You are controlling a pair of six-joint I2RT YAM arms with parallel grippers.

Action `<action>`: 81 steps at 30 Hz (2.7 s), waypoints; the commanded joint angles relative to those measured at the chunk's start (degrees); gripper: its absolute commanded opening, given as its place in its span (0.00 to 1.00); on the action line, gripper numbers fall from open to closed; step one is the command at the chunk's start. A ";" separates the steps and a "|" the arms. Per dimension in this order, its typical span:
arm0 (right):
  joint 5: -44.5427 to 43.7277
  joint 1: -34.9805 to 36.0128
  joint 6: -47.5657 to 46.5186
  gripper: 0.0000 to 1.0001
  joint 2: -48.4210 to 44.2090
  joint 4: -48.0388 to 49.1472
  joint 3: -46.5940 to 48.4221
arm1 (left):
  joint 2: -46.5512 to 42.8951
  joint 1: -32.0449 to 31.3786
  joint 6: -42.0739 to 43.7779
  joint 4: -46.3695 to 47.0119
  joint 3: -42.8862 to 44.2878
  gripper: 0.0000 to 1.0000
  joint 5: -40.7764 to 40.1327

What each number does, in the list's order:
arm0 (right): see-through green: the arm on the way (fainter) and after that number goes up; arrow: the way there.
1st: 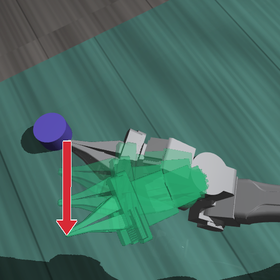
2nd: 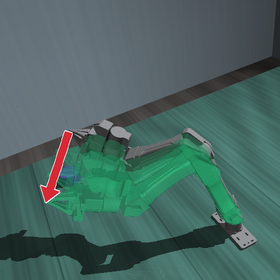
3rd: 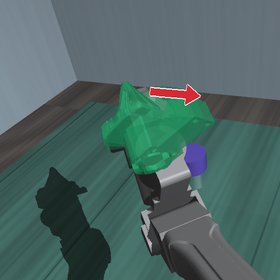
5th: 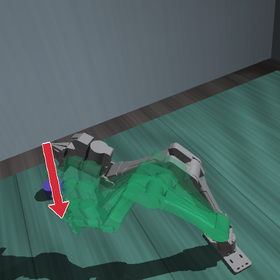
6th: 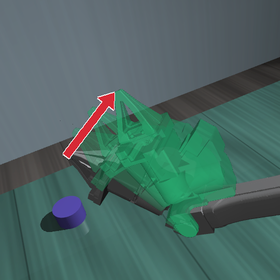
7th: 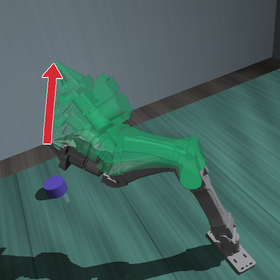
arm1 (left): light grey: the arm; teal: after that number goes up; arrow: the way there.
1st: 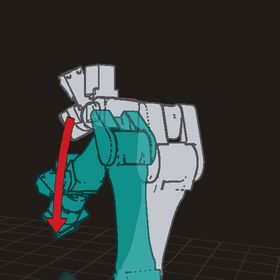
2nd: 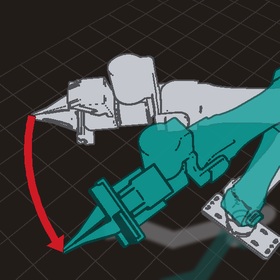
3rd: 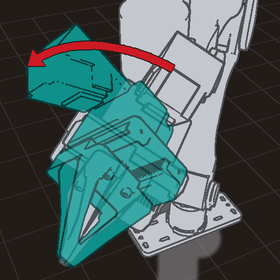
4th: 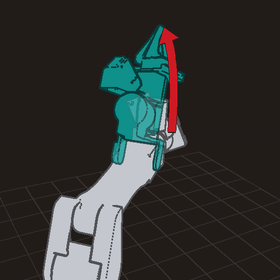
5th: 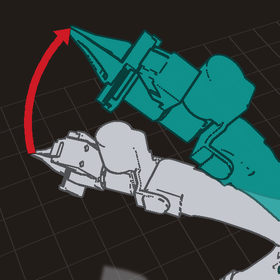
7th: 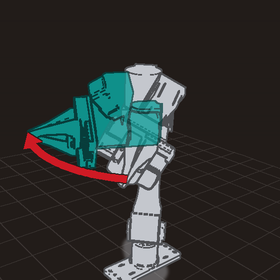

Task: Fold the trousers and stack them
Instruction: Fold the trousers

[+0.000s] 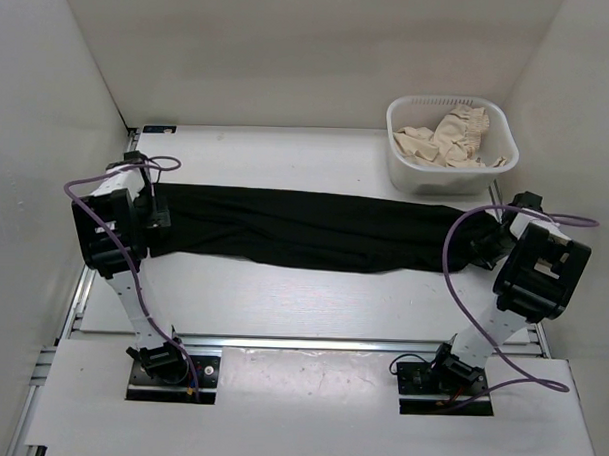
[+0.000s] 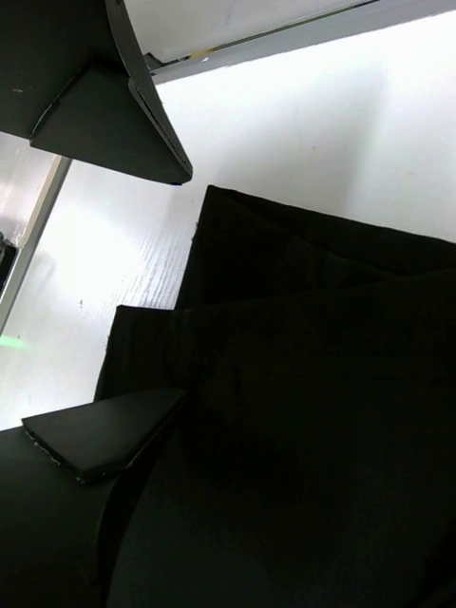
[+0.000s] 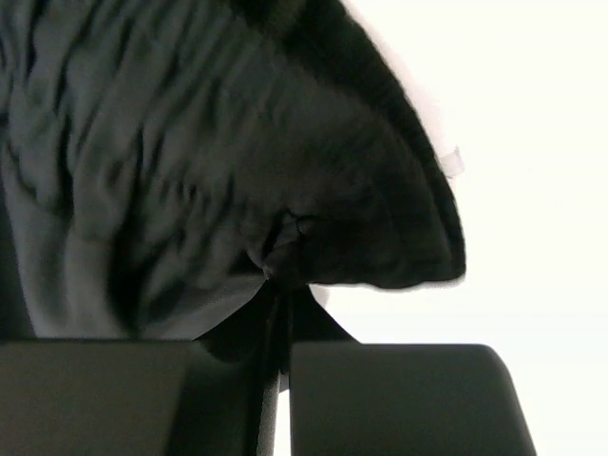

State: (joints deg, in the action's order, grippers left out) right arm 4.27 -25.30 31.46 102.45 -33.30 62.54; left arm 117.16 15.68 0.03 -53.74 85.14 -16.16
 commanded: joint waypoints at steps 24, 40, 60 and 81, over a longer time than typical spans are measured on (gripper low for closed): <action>-40.93 82.07 7.55 0.00 24.01 -27.80 68.33 | 1.75 -2.15 -0.03 2.32 1.08 1.00 -4.32; -14.93 88.32 -2.53 0.66 32.72 -16.01 68.67 | 1.23 -2.15 -0.03 2.32 1.60 1.00 -3.79; -1.65 62.04 26.11 0.99 -24.41 11.04 -14.00 | -0.97 -1.53 -0.03 1.79 -2.00 1.00 -3.79; 3.03 49.42 28.23 0.00 -22.19 17.43 -26.42 | -5.72 -0.48 -0.03 -2.50 -1.13 1.00 1.99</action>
State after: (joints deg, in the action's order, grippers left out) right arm 9.54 29.02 63.46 85.67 -7.18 36.58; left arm 115.39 14.90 0.40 -53.30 82.87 -18.48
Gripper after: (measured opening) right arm 0.019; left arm 0.998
